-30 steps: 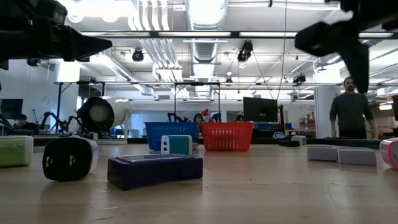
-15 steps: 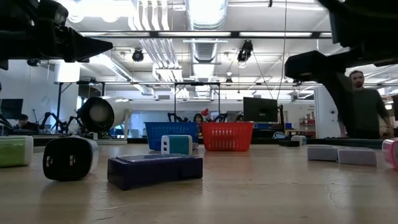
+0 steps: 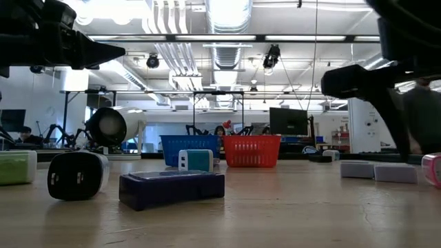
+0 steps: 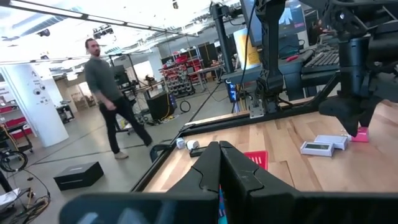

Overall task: Pick & Place Office items
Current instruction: Put the right pink charger adapter into the red bin

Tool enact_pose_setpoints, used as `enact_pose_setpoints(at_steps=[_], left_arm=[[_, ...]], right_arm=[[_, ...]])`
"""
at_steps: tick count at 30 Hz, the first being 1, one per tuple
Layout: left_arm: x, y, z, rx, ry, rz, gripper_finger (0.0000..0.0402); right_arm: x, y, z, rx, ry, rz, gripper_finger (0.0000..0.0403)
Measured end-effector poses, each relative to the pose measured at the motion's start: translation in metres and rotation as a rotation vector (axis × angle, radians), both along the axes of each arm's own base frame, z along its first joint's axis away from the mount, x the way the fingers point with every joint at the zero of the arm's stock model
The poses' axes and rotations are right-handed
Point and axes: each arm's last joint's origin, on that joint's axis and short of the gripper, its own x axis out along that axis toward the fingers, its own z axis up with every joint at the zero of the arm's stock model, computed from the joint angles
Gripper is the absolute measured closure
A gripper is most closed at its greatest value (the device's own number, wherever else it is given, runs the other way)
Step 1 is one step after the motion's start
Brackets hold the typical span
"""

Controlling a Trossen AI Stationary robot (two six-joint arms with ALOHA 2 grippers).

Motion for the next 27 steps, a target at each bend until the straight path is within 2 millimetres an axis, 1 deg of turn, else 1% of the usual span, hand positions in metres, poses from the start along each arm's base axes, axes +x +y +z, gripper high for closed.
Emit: enact_pose_setpoints(at_steps=[11, 15, 22, 27], left_arm=[[0.0, 0.0, 0.0, 0.004, 0.001, 0.001, 0.0396], [0.0, 0.0, 0.0, 0.003, 0.002, 0.0, 0.0396], [0.0, 0.0, 0.0, 0.004, 0.002, 0.001, 0.0396], [0.0, 0.0, 0.0, 0.004, 0.002, 0.001, 0.0396]], right_arm=[[-0.003, -0.002, -0.012, 0.014, -0.009, 0.014, 0.0186], [-0.003, -0.002, -0.014, 0.025, -0.021, 0.009, 0.021], [-0.005, -0.002, -0.014, 0.045, 0.019, -0.013, 0.0277], [-0.003, -0.001, -0.005, 0.055, 0.008, -0.078, 0.0281]])
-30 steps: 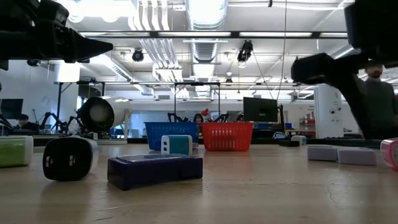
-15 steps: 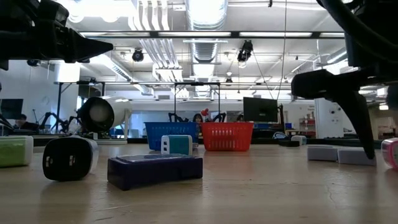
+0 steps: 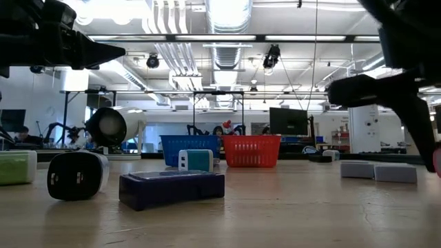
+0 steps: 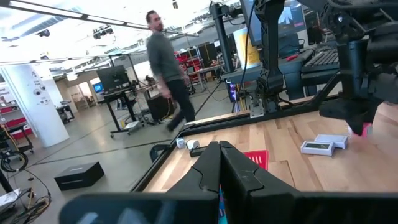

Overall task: Pick & Place Office items
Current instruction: Put the right pink charger adapter into the red bin

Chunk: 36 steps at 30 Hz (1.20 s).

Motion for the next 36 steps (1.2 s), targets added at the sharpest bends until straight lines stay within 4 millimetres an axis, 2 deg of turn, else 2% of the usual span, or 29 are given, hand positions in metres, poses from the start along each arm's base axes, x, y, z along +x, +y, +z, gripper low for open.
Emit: enact_pose_setpoints(at_steps=[3, 7, 12, 14, 16, 20, 23, 27, 30, 33, 36], left_arm=[[0.0, 0.0, 0.0, 0.0, 0.0, 0.0, 0.0396], [0.0, 0.0, 0.0, -0.001, 0.0, 0.0, 0.0396], [0.0, 0.0, 0.0, -0.015, -0.003, 0.0, 0.0396], [0.0, 0.0, 0.0, -0.018, -0.003, 0.0, 0.0396], [0.0, 0.0, 0.0, -0.021, -0.004, 0.0, 0.0396], [0.0, 0.0, 0.0, -0.03, -0.006, -0.002, 0.0396], [0.0, 0.0, 0.0, -0.034, -0.006, -0.002, 0.0396], [0.0, 0.0, 0.0, -0.033, -0.006, -0.002, 0.0396], [0.0, 0.0, 0.0, -0.03, -0.006, -0.002, 0.0396], [0.0, 0.0, 0.0, -0.021, -0.005, -0.002, 0.0396], [0.0, 0.0, 0.0, -0.019, -0.004, -0.002, 0.0396]], right_arm=[[0.002, -0.001, 0.017, 0.009, -0.065, -0.054, 0.0281], [0.005, -0.007, 0.051, 0.057, -0.228, -0.119, 0.0281], [0.01, -0.025, 0.118, 0.199, -0.697, -0.134, 0.0281], [0.007, -0.038, 0.145, 0.236, -0.886, -0.152, 0.0281], [-0.006, -0.058, 0.166, 0.209, -0.999, -0.176, 0.0281], [-0.044, -0.107, 0.187, 0.19, -1.217, -0.289, 0.0281], [-0.073, -0.14, 0.181, 0.282, -1.381, -0.408, 0.0281], [-0.105, -0.168, 0.155, 0.35, -1.467, -0.556, 0.0281], [-0.119, -0.178, 0.127, 0.372, -1.486, -0.598, 0.0281], [-0.125, -0.182, 0.098, 0.436, -1.516, -0.608, 0.0281], [-0.13, -0.183, 0.078, 0.466, -1.566, -0.607, 0.0281]])
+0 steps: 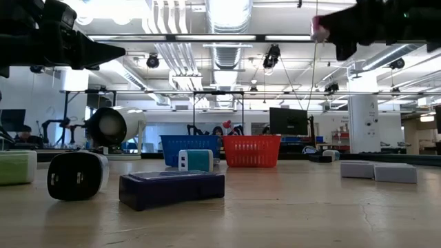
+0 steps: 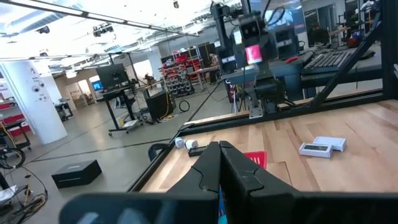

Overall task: Pick & Place Office items
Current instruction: Put the right pink charger adapter into the red bin

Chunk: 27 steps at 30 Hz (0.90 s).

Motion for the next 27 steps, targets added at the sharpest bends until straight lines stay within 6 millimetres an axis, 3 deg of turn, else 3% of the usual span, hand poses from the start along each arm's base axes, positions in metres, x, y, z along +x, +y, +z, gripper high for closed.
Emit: enact_pose_setpoints(at_steps=[8, 13, 17, 20, 24, 27], left_arm=[[0.0, 0.0, 0.0, 0.0, 0.0, 0.0, 0.0396], [0.0, 0.0, 0.0, 0.0, 0.0, 0.0, 0.0396], [0.0, 0.0, 0.0, 0.012, 0.002, 0.001, 0.0396], [0.0, 0.0, 0.0, 0.015, -0.001, 0.001, 0.0396], [0.0, 0.0, 0.002, 0.018, -0.013, 0.001, 0.0396], [0.0, 0.0, 0.002, 0.018, -0.013, 0.001, 0.0396]], right_arm=[[-0.014, -0.001, -0.039, 0.023, -0.091, -0.024, 0.0281], [-0.017, -0.003, -0.045, 0.053, -0.084, -0.053, 0.0281], [-0.01, -0.004, -0.025, 0.064, -0.038, -0.065, 0.0281], [0.002, -0.007, 0.002, 0.062, 0.076, -0.138, 0.0281], [0.028, -0.014, 0.034, 0.032, 0.312, -0.253, 0.0281], [0.055, -0.022, 0.048, 0.017, 0.491, -0.303, 0.0281]])
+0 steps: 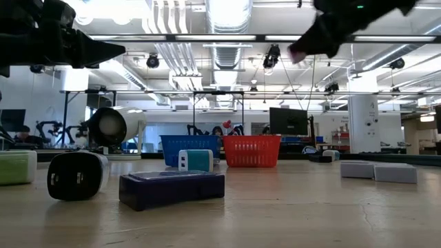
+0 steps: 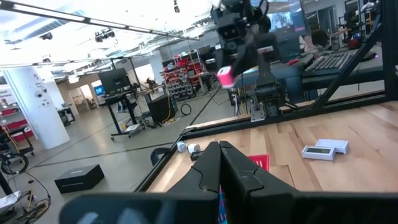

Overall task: Pick & Place Office items
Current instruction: Put the right pink charger adapter into the red bin

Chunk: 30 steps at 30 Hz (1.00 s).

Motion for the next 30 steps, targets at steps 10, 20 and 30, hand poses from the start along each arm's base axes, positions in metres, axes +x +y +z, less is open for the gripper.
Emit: enact_pose_setpoints(at_steps=[10, 20, 30], left_arm=[[0.0, 0.0, 0.0, -0.012, -0.002, -0.001, 0.0396], [0.0, 0.0, 0.0, -0.015, -0.002, -0.002, 0.0396], [0.0, 0.0, 0.0, -0.019, -0.003, -0.003, 0.0396]], right_arm=[[0.112, -0.033, -0.039, 0.059, 0.503, -0.048, 0.0281], [0.179, -0.053, -0.081, 0.107, 0.819, -0.023, 0.0281], [0.192, -0.056, -0.105, 0.222, 0.909, 0.076, 0.0228]])
